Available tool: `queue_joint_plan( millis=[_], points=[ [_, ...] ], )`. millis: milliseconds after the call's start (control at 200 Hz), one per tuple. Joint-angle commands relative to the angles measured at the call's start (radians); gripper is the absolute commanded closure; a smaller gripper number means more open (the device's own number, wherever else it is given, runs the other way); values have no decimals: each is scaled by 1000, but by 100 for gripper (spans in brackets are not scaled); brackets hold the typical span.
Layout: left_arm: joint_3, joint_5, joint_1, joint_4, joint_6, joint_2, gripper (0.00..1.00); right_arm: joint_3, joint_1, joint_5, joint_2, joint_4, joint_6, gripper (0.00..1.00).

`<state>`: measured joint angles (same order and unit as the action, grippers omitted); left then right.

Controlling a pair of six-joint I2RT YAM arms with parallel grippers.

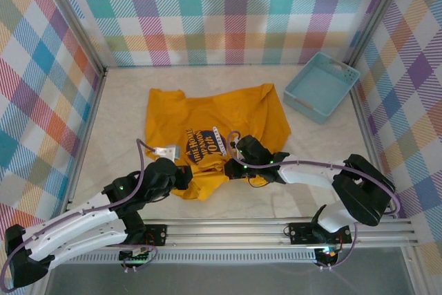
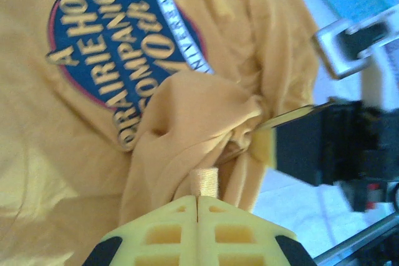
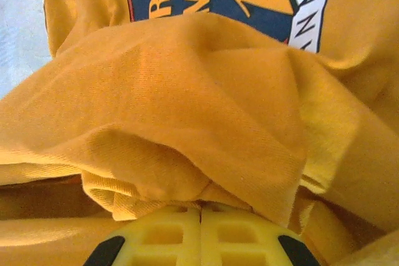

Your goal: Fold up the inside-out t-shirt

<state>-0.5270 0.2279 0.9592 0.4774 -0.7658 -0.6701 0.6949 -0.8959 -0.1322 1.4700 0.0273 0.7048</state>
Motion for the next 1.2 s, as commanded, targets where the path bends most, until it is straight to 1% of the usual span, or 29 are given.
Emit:
queue_joint_plan(
  millis=[0,35,60,125,175,215,320,425,590,650,700,815,1010,1125,1195],
  points=[
    [64,-34,-5,51,-31,52,100,33,-15,40,-22,-84,-46,85],
    [80,-55,-5,33,-30,67,100,55,-26,70,-33,-129,-99,81],
    [90,-72,-5,17,-27,71,100,81,-38,88,-41,-166,-150,75],
    [109,-110,-5,-22,-17,70,100,135,-59,107,-48,-230,-247,67],
    [116,-124,-5,-40,-13,60,100,174,-82,129,-47,-274,-315,62],
    [117,-126,-5,-43,-13,52,100,202,-97,146,-41,-303,-355,61],
    [115,-137,-5,-52,-3,38,100,257,-128,170,-20,-361,-415,62],
    [116,-145,-5,-58,-3,34,100,303,-157,165,-2,-401,-418,65],
    [121,-148,-5,-67,-3,31,100,363,-169,79,57,-411,-314,70],
    [118,-151,-5,-70,-4,30,100,380,-172,77,88,-413,-277,73],
    [116,-152,-5,-71,-3,28,100,392,-174,78,112,-420,-258,74],
    [114,-157,-4,-76,-3,23,100,431,-179,130,155,-464,-236,70],
    [120,-174,-3,-95,0,20,100,467,-183,198,219,-504,-220,68],
    [121,-179,-2,-102,3,23,100,501,-182,258,254,-545,-213,72],
    [121,-179,-2,-96,5,27,100,500,-183,296,247,-554,-202,79]
  ],
)
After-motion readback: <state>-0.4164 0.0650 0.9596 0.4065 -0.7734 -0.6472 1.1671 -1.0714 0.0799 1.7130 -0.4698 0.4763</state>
